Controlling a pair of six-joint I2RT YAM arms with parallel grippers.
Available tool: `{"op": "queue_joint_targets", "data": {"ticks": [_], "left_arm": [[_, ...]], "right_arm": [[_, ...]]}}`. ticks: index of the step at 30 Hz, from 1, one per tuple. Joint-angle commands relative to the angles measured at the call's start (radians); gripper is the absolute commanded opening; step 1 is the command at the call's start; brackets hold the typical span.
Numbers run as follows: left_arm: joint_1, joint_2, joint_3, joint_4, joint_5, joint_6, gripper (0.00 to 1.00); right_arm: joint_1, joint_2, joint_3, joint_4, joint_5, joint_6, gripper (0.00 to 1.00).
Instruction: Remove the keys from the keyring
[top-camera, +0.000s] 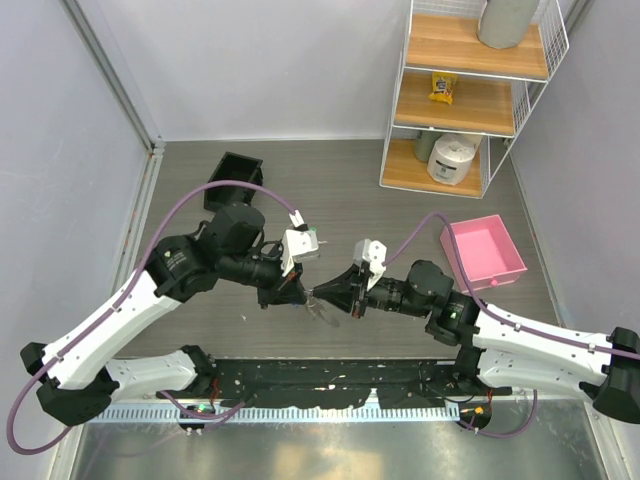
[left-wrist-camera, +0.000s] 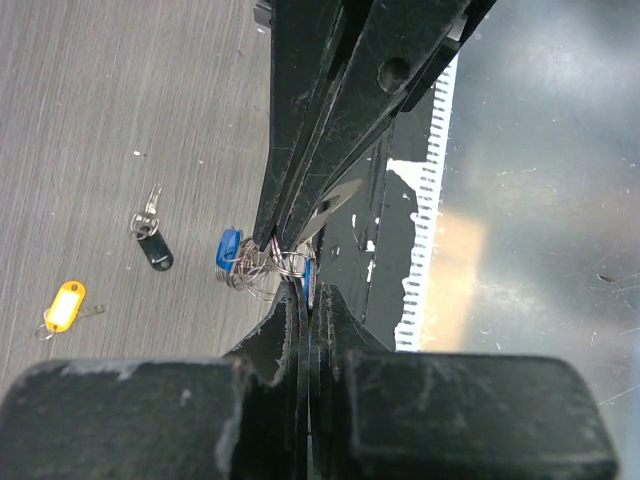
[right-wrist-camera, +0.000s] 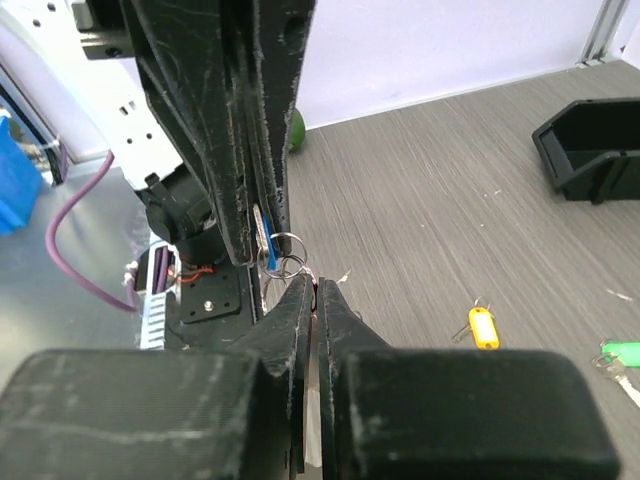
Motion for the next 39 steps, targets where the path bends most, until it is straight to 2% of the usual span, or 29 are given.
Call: {"op": "queue_joint_targets", "data": {"ticks": [1, 6, 12, 23, 27, 31, 32, 33, 34, 37, 39], "left_arm": [[-0.003, -0.017, 0.016, 0.029, 0.019, 0.01, 0.0], [-0.002, -0.019, 0.011, 0.032, 0.01, 0.016, 0.0], [-0.002, -0.022, 0.022, 0.018, -0.058, -0.009, 0.0], [-0.002, -0.016, 0.003, 0.035, 0.004, -0.006, 0.0], [-0.002, -0.006, -0.001, 0.031, 0.016, -0.006, 0.0], [-0.003, 0.009, -0.014, 0.028, 0.033, -0.007, 0.0], [-0.003, 0.009, -0.01, 0.032, 0.021, -0.009, 0.0], [-0.002, 0.006, -0.009, 0.035, 0.008, -0.012, 0.0], [-0.003, -0.002, -0.006, 0.041, -0.007, -0.013, 0.0], [-0.002, -0.002, 0.019, 0.035, -0.031, -0.013, 0.0], [-0.002, 0.006, 0.036, 0.02, -0.033, -0.006, 0.0]], "right_arm": [[-0.006, -0.033, -0.005, 0.131, 0.088, 0.135, 0.05], [-0.006, -0.039, -0.029, 0.208, 0.12, 0.221, 0.05], [-0.007, -0.074, -0.035, 0.164, 0.107, 0.184, 0.05], [-0.019, -0.133, -0.072, 0.171, 0.218, 0.234, 0.05], [-0.025, -0.159, -0.101, 0.193, 0.318, 0.265, 0.05], [-0.026, -0.163, -0.147, 0.281, 0.348, 0.296, 0.05], [-0.026, -0.157, -0.143, 0.271, 0.32, 0.287, 0.08], [-0.027, -0.145, -0.128, 0.257, 0.306, 0.264, 0.22], [-0.026, -0.139, -0.123, 0.228, 0.277, 0.248, 0.28], [-0.026, -0.125, -0.103, 0.177, 0.266, 0.187, 0.35], [-0.026, -0.131, -0.107, 0.162, 0.205, 0.147, 0.38]]}}
